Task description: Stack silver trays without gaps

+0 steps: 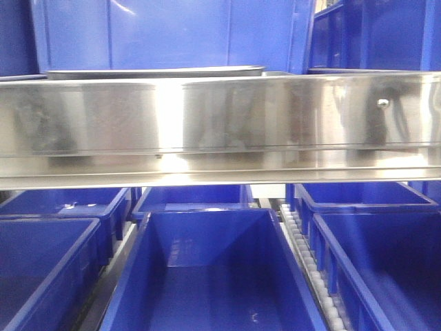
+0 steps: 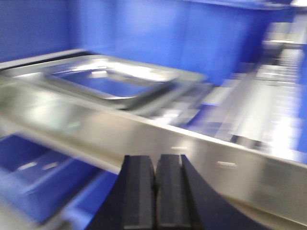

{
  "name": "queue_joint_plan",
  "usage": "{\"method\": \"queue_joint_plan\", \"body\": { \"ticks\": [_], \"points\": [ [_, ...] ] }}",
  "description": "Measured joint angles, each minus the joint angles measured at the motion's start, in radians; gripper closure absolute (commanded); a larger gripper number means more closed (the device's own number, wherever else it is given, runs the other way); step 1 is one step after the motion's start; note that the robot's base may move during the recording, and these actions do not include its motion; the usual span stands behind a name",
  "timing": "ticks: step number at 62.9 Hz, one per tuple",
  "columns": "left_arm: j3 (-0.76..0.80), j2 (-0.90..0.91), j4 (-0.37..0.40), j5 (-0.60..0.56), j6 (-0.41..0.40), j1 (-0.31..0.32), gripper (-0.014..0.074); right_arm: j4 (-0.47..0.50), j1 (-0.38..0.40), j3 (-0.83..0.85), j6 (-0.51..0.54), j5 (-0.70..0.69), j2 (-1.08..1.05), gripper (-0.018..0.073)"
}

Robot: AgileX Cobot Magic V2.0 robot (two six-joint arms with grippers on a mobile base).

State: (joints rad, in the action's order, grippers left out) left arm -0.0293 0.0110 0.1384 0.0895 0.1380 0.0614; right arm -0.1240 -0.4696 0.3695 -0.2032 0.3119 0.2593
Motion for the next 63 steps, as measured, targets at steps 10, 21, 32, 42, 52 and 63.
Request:
{"method": "queue_joint_plan", "body": {
  "ticks": [10,21,32,42,52,63],
  "points": [
    [0.0,0.0,0.0,0.0,0.0,0.0,0.0645,0.008,0.265,-0.013,0.005,-0.014,-0.007,0.0501],
    [0.0,0.0,0.0,0.0,0.002,0.0,0.0645,0.09,0.472,-0.134,0.035,-0.109,-0.07,0.0501],
    [0.0,0.0,0.0,0.0,0.002,0.0,0.0645,0.111,0.516,-0.313,0.046,-0.232,-0.176,0.0501],
    [0.0,0.0,0.0,0.0,0.002,0.0,0.0645,0.113,0.516,-0.397,0.048,-0.289,-0.261,0.0501],
    [0.0,0.0,0.0,0.0,0.002,0.0,0.0645,0.115,0.516,-0.399,0.049,-0.312,-0.269,0.0501],
    [0.0,0.0,0.0,0.0,0.002,0.0,0.0645,0.115,0.516,-0.399,0.051,-0.312,-0.269,0.0501]
  ]
}}
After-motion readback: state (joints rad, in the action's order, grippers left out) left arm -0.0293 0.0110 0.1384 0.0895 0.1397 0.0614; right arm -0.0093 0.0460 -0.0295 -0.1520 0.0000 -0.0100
